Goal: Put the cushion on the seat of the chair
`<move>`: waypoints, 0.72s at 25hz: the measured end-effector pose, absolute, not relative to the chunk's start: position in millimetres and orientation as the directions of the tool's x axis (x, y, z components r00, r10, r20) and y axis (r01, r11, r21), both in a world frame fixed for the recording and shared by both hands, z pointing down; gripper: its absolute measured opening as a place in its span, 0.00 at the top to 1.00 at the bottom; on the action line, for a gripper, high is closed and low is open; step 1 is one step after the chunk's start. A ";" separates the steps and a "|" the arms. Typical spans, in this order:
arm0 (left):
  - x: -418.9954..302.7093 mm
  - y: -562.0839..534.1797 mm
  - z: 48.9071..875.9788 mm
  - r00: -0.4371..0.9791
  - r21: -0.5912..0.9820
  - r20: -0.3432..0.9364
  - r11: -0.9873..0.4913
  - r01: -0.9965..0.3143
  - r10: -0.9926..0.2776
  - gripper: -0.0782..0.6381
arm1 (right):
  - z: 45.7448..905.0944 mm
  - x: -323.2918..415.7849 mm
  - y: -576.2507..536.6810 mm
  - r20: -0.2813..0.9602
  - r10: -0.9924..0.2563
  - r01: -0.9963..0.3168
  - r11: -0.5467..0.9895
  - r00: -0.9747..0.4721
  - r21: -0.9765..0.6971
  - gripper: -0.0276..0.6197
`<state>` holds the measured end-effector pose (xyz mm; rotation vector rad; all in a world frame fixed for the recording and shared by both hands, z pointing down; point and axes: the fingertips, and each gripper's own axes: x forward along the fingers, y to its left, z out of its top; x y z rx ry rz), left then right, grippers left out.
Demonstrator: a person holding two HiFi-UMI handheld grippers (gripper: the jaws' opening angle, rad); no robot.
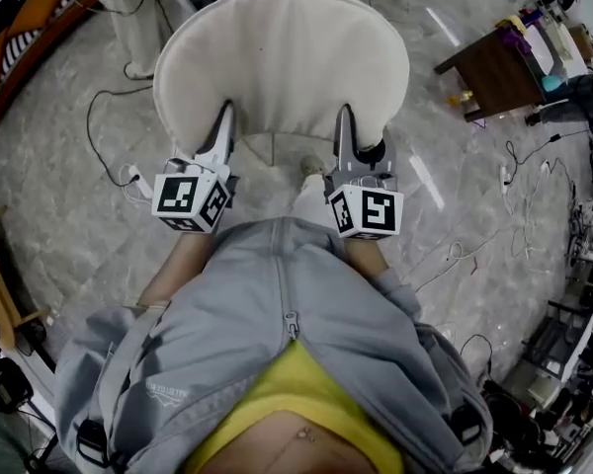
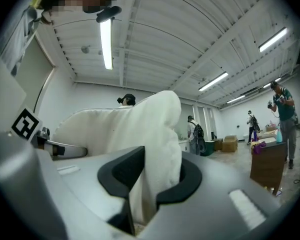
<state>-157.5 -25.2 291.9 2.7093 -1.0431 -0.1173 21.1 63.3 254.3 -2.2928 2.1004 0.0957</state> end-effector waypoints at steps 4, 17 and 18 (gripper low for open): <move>-130.2 -62.3 298.3 0.678 0.269 0.012 -0.651 -0.710 -0.735 0.80 | 257.0 54.7 9.7 -0.052 -0.999 -0.999 0.014 -0.015 0.033 0.84; -19.4 -140.4 329.2 0.464 0.304 0.131 -0.409 -0.860 -0.876 0.80 | 289.3 180.3 -130.4 0.065 -0.944 -0.946 0.324 -0.324 -0.008 0.84; -14.5 -142.4 332.0 0.446 0.306 0.141 -0.389 -0.869 -0.884 0.80 | 292.2 185.5 -136.4 0.072 -0.935 -0.938 0.347 -0.347 -0.011 0.84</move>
